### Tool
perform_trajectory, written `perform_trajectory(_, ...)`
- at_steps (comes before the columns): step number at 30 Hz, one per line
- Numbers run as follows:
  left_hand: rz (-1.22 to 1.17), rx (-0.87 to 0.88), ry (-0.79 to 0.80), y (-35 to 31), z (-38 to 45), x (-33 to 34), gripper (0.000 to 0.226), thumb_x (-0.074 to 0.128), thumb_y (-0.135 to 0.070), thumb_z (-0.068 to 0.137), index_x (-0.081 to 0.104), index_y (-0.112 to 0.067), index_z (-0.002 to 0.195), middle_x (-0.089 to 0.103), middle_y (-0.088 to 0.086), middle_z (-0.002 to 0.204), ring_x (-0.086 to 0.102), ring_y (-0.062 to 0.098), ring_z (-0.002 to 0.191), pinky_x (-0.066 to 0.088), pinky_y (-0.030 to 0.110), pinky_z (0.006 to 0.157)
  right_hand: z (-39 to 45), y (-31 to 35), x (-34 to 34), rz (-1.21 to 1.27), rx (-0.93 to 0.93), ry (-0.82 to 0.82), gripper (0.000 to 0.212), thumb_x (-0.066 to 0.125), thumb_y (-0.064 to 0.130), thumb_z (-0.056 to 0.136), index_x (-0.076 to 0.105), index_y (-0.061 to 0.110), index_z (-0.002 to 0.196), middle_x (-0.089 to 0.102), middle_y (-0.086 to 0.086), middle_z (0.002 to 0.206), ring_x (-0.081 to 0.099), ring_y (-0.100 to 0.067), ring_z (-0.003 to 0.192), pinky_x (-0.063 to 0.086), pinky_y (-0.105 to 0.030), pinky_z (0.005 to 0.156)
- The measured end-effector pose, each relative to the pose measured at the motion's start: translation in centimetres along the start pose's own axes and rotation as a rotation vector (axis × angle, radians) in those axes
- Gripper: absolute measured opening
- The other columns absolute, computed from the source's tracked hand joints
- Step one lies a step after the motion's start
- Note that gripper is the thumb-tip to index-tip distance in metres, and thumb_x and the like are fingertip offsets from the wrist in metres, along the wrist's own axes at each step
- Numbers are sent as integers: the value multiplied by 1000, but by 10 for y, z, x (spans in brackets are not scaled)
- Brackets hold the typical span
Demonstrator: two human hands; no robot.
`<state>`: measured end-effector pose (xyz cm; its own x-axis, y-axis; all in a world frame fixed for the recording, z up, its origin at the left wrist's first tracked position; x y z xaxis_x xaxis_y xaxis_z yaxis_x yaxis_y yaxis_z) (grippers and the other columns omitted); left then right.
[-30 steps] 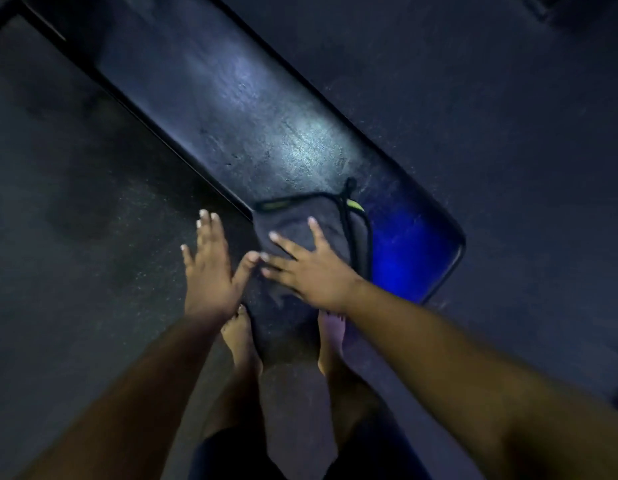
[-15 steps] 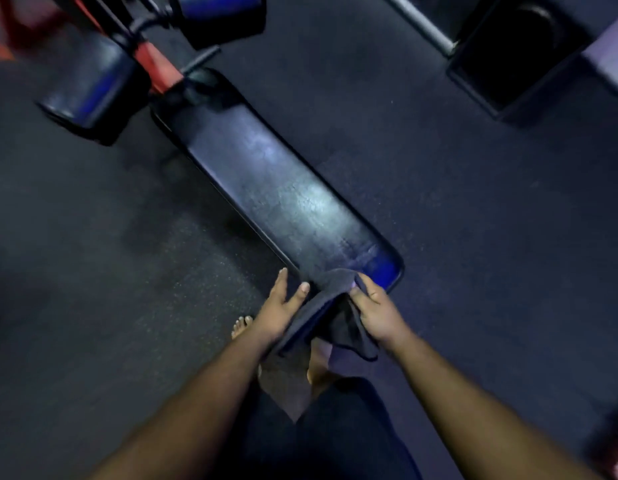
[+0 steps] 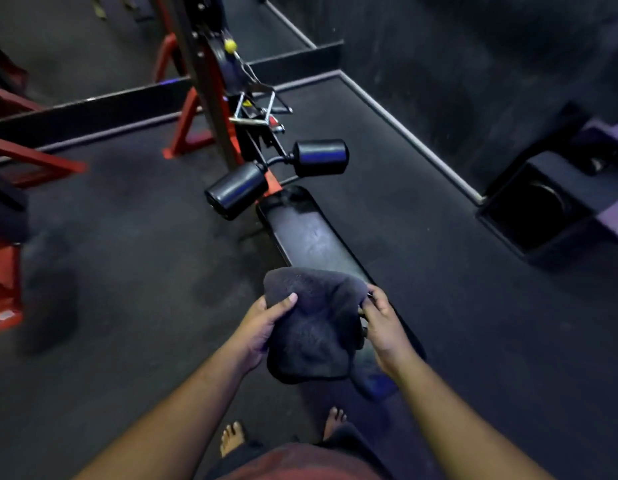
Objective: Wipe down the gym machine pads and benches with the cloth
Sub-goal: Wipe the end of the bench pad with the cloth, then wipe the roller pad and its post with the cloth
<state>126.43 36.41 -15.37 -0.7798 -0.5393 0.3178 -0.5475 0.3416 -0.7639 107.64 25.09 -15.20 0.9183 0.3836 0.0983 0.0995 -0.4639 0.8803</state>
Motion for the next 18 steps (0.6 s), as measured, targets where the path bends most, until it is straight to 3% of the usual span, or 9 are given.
perform_trajectory(3, -57, 36, -64, -29, -22, -28, 22, 66, -26, 98, 63, -15, 117, 76, 8, 116, 73, 20, 107, 56, 37, 89, -13, 11, 46, -14, -14, 53, 68, 50, 69, 94, 49, 23, 145, 65, 4, 134, 63, -13, 121, 52, -34, 100)
perform_trajectory(4, -75, 40, -80, -36, -27, -41, 17, 66, -23, 99, 60, -16, 113, 76, 8, 115, 73, 20, 105, 56, 37, 87, -16, 11, 59, -37, -25, 87, 78, 56, 74, 88, 46, 24, 148, 63, 3, 140, 60, -16, 128, 49, -40, 108)
perform_trajectory(6, -39, 72, -103, -52, -35, -78, 26, 73, -20, 94, 56, -12, 113, 75, 13, 116, 73, 27, 106, 58, 46, 92, -22, 14, 90, -45, -19, 129, 69, 74, 54, 88, 52, 19, 142, 68, -4, 135, 65, -19, 124, 52, -39, 105)
perform_trajectory(8, 68, 90, -97, -67, -41, -115, 44, 82, -20, 84, 59, -7, 119, 74, 17, 117, 73, 32, 105, 58, 52, 95, -23, 10, 119, -31, 40, 152, 42, 78, 22, 90, 64, 9, 127, 74, -12, 121, 72, -25, 110, 59, -35, 90)
perform_trajectory(9, 118, 95, -111, -73, -44, -131, 44, 84, -18, 82, 62, -5, 118, 75, 18, 114, 74, 32, 102, 60, 50, 92, -25, 8, 133, -15, 72, 160, 35, 76, 15, 90, 66, 6, 122, 75, -16, 116, 74, -28, 106, 60, -38, 88)
perform_trajectory(11, 174, 108, -184, -79, -47, -164, 34, 84, -11, 82, 67, -4, 110, 78, 15, 106, 76, 29, 94, 62, 44, 84, -29, 7, 165, 13, 82, 127, 26, 74, 11, 91, 69, 6, 116, 77, -15, 107, 75, -29, 101, 60, -42, 91)
perform_trajectory(13, 212, 144, -264, -82, -47, -176, 29, 83, -9, 82, 68, -11, 106, 79, 8, 100, 76, 25, 92, 62, 45, 86, -29, 6, 189, -37, 27, 13, 19, 72, 10, 92, 70, 17, 109, 79, -7, 101, 75, -22, 96, 61, -37, 85)
perform_trajectory(15, 227, 175, -309, -89, -46, -187, 28, 79, -14, 84, 66, -18, 109, 79, 2, 100, 76, 20, 94, 61, 45, 89, -27, 5, 217, -161, -110, -131, 19, 72, 16, 91, 68, 26, 107, 78, 1, 103, 73, -12, 95, 59, -30, 83)
perform_trajectory(18, 161, 202, -311, -101, -39, -192, 28, 71, -19, 93, 59, -21, 118, 76, 2, 109, 74, 17, 100, 59, 43, 93, -24, 12, 242, -453, -318, -315, 26, 70, 33, 88, 64, 24, 112, 71, 3, 107, 67, -16, 98, 55, -39, 88)
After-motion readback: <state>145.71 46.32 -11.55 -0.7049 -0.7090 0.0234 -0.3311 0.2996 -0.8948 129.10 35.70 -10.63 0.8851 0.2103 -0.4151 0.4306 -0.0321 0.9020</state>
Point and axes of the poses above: each hand's wrist, its own z-axis towards the middle knuckle, its own x-axis out of the palm, y = z × x, the point moved 4 cm from there along z, towards the middle knuckle
